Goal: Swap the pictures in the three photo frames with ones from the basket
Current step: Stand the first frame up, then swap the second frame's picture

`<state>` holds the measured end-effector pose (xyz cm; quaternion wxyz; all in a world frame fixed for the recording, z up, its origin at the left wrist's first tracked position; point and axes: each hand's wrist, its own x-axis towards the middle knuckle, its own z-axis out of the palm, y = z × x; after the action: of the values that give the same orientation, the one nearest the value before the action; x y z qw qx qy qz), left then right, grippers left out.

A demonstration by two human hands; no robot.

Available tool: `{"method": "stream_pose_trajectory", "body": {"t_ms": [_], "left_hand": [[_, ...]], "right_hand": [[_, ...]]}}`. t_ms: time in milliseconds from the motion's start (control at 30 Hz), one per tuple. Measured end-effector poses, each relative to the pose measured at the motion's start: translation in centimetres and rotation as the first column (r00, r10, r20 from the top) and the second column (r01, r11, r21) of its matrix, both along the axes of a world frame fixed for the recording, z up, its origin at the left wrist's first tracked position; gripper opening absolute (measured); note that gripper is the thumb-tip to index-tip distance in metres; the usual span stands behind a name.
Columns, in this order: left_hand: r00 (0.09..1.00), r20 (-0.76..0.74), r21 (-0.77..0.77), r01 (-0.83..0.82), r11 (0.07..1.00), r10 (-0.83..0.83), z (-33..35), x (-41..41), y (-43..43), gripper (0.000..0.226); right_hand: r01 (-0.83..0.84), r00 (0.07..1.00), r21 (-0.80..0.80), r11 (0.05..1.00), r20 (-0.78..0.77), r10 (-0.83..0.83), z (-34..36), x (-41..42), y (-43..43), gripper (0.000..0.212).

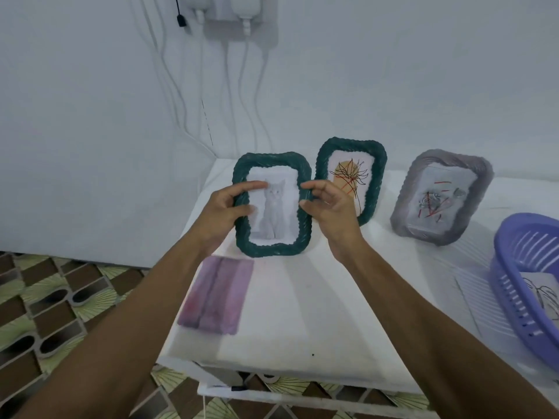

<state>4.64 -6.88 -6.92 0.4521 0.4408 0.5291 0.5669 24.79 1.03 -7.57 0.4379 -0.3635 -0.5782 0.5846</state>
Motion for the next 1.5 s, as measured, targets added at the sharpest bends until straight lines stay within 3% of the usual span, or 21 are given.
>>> {"method": "stream_pose_trajectory", "body": {"t_ms": [200, 500, 733, 933, 1033, 1167, 1233, 1300, 1400, 1500], "left_hand": [[0.994, -0.106, 0.067, 0.027, 0.997, -0.020, -0.5, -3.2, 3.3, 0.051], [0.996, -0.088, 0.023, 0.023, 0.999, -0.021, -1.8, -5.3, 7.4, 0.065], [0.995, -0.096, 0.042, 0.000, 0.999, 0.004, -2.7, -5.9, 7.1, 0.066], [0.978, -0.201, 0.023, -0.051, 0.998, 0.055, -2.3, -5.8, 6.3, 0.061], [0.906, -0.353, 0.119, -0.202, 0.972, 0.232, -1.6, -4.9, 5.5, 0.047], [0.699, -0.550, 0.408, -0.252, 0.877, 0.457, -0.9, -1.6, 4.8, 0.037], [0.710, -0.574, 0.442, -0.152, 0.884, 0.409, -0.8, 1.0, 5.1, 0.038], [0.751, -0.604, 0.383, -0.021, 0.924, 0.268, -1.2, 3.9, 5.6, 0.038], [0.748, -0.663, 0.154, 0.093, 0.984, 0.033, -2.6, 8.0, 7.0, 0.046], [0.784, -0.610, -0.045, 0.111, 0.993, -0.115, -4.0, 10.6, 8.1, 0.054]], "right_hand": [[0.079, 0.983, 0.228, 0.970, 0.142, -0.113, -0.8, -3.4, 3.1, 0.027], [0.211, 0.942, 0.266, 0.941, 0.203, -0.269, -2.2, -6.4, 5.1, 0.031], [0.155, 0.933, 0.261, 0.953, 0.277, -0.228, -2.3, -7.0, 5.0, 0.035], [0.133, 0.927, 0.290, 0.948, 0.303, -0.223, -1.9, -6.5, 4.4, 0.033], [0.161, 0.910, 0.452, 0.877, 0.275, -0.309, -1.3, -5.1, 3.9, 0.028], [0.263, 0.848, 0.626, 0.734, 0.213, -0.486, -0.2, -1.3, 4.1, 0.024], [0.316, 0.782, 0.675, 0.667, 0.213, -0.586, 0.0, 1.1, 4.9, 0.022], [0.343, 0.721, 0.684, 0.644, 0.248, -0.647, 0.2, 3.5, 5.8, 0.021], [0.347, 0.675, 0.633, 0.692, 0.344, -0.653, -0.1, 6.2, 6.8, 0.027], [0.277, 0.716, 0.538, 0.796, 0.437, -0.544, -0.8, 7.5, 7.3, 0.036]]}}
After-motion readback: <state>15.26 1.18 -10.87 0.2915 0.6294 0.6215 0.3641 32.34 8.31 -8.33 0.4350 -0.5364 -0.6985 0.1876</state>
